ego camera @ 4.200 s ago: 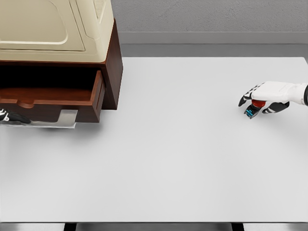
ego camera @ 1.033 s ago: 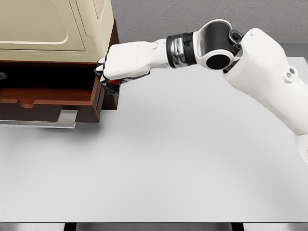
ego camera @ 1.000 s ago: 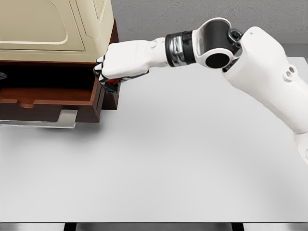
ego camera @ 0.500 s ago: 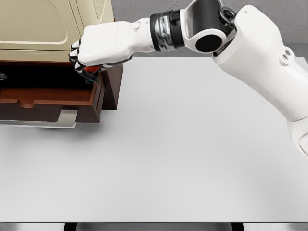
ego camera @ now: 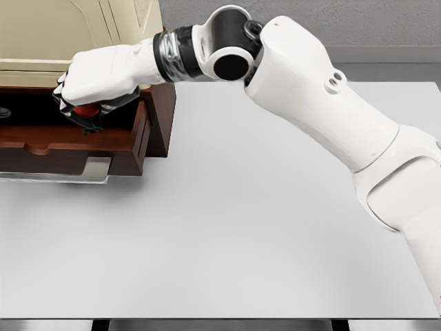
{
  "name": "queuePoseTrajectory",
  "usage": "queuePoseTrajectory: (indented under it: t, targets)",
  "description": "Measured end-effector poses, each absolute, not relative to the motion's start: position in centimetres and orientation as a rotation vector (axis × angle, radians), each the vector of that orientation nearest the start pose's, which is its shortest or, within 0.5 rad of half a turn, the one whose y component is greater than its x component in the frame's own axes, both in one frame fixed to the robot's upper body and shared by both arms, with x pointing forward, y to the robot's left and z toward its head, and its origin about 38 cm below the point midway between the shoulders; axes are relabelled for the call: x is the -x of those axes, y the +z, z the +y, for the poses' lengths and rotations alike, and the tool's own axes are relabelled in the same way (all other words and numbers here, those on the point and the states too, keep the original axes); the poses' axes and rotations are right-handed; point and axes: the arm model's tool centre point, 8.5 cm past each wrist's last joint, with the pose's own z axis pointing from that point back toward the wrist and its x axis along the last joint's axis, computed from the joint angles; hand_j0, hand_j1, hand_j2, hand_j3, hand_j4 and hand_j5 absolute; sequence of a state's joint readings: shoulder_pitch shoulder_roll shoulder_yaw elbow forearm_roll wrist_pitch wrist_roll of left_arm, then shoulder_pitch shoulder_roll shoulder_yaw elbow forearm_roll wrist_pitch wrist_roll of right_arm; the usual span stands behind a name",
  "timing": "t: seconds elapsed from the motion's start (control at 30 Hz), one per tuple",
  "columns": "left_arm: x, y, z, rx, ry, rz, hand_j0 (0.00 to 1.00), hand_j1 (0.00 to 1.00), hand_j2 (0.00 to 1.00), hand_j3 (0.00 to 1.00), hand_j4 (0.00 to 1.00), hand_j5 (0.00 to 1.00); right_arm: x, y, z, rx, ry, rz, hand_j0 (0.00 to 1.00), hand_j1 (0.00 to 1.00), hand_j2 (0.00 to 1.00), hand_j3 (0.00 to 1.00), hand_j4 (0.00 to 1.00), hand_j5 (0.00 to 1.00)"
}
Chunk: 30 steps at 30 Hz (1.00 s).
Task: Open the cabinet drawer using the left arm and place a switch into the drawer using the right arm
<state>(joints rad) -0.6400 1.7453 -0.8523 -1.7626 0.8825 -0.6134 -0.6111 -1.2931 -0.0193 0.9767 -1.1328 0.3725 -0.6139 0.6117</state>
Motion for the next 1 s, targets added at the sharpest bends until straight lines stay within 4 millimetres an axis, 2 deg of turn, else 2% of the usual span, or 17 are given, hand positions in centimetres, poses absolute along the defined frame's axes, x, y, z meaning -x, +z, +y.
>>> queuePoseTrajectory:
  t: [0.2, 0.23, 0.27, 0.3, 0.33, 0.47, 0.6, 0.67, 0.73, 0.8, 0.87, 1.0]
  targets:
    - [-29.4, 37.5, 44.5, 0.045, -1.485, -1.424, 1.0, 1.0, 1.0, 1.0, 1.0, 1.0, -46.5, 35.6, 6.6, -0.153, -2.554, 1.853, 0.29, 0.29, 0.29, 0.29, 0.29, 0.29]
    - [-29.4, 37.4, 44.5, 0.045, -1.486, -1.424, 1.0, 1.0, 1.0, 1.0, 1.0, 1.0, -46.6, 35.5, 6.6, -0.155, -2.559, 1.853, 0.34, 0.34, 0.34, 0.34, 0.34, 0.34]
    - [-29.4, 37.4, 44.5, 0.045, -1.486, -1.423, 1.0, 1.0, 1.0, 1.0, 1.0, 1.0, -46.7, 35.4, 6.5, -0.16, -2.564, 1.85, 0.54, 0.54, 0.54, 0.54, 0.54, 0.54]
    - [-29.4, 37.4, 44.5, 0.045, -1.486, -1.423, 1.0, 1.0, 1.0, 1.0, 1.0, 1.0, -46.8, 35.2, 6.5, -0.168, -2.57, 1.843, 0.82, 0.82, 0.82, 0.82, 0.82, 0.82]
    - [-29.4, 37.4, 44.5, 0.045, -1.486, -1.423, 1.0, 1.0, 1.0, 1.0, 1.0, 1.0, -46.9, 35.1, 6.5, -0.185, -2.575, 1.829, 1.0, 1.0, 1.0, 1.0, 1.0, 1.0]
    - [-29.4, 37.4, 44.5, 0.045, -1.487, -1.423, 1.0, 1.0, 1.0, 1.0, 1.0, 1.0, -46.8, 35.0, 6.6, -0.22, -2.576, 1.796, 1.0, 1.0, 1.0, 1.0, 1.0, 1.0]
    - [-29.4, 37.4, 44.5, 0.044, -1.487, -1.423, 1.0, 1.0, 1.0, 1.0, 1.0, 1.0, -45.6, 35.6, 7.3, -0.22, -2.53, 1.777, 1.0, 1.0, 1.0, 1.0, 1.0, 1.0]
    - [-29.4, 37.4, 44.5, 0.045, -1.486, -1.422, 1.0, 1.0, 1.0, 1.0, 1.0, 1.0, -44.2, 35.9, 7.9, -0.197, -2.479, 1.772, 1.0, 1.0, 1.0, 1.0, 1.0, 1.0]
    - [-29.4, 37.4, 44.5, 0.044, -1.487, -1.423, 1.0, 1.0, 1.0, 1.0, 1.0, 1.0, -41.6, 36.8, 8.3, -0.175, -2.382, 1.763, 1.0, 1.0, 1.0, 1.0, 1.0, 1.0]
    - [-29.4, 37.5, 44.4, 0.044, -1.486, -1.423, 1.0, 1.0, 1.0, 1.0, 1.0, 1.0, -39.8, 37.7, 6.2, -0.193, -2.295, 1.784, 1.0, 1.0, 1.0, 1.0, 1.0, 1.0]
    - [-29.4, 37.4, 44.5, 0.045, -1.486, -1.423, 1.0, 1.0, 1.0, 1.0, 1.0, 1.0, -39.6, 38.4, 2.2, -0.262, -2.262, 1.816, 1.0, 1.0, 1.0, 1.0, 1.0, 1.0]
    - [-29.4, 37.4, 44.4, 0.046, -1.485, -1.423, 1.0, 1.0, 1.0, 1.0, 1.0, 1.0, -42.2, 33.9, -9.4, -0.393, -2.412, 2.017, 1.0, 1.0, 1.0, 1.0, 1.0, 1.0]
